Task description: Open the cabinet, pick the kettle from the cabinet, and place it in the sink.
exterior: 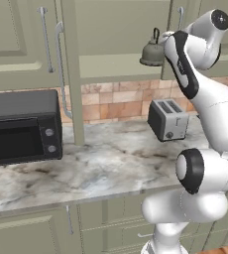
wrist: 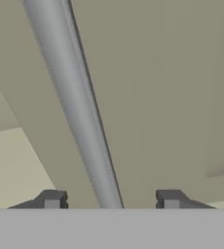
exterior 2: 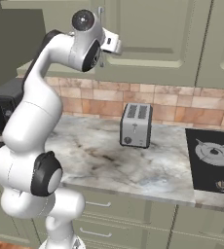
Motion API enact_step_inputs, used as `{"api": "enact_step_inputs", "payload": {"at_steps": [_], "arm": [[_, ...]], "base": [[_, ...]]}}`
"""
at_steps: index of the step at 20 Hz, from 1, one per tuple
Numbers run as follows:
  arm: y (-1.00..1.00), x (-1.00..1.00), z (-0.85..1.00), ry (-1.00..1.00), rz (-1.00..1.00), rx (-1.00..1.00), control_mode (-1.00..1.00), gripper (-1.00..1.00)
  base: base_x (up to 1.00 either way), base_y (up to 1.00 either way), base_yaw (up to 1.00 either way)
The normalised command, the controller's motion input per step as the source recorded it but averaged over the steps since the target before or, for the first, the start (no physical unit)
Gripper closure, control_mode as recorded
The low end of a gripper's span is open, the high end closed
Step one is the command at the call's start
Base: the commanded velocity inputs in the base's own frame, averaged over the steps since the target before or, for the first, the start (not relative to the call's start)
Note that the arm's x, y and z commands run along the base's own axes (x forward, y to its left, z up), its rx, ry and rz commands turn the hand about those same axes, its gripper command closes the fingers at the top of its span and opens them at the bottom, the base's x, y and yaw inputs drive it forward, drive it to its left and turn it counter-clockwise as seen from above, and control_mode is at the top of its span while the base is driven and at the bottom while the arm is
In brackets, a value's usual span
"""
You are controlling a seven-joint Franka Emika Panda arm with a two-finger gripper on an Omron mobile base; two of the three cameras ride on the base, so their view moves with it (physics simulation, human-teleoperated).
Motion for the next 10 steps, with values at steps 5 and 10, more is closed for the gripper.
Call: {"api": "enact_step_inputs", "payload": {"at_steps": [5,10], "arm": [[0.02,0.45,-0.05,0.00,-0.05,0.01,-1.00,1.00],[0.10,0.24,-0.02,-0.05,0.00,0.02,-1.00,1.00]], "base": [[0.00,0.00,0.00],[0.00,0.00,0.00]]}}
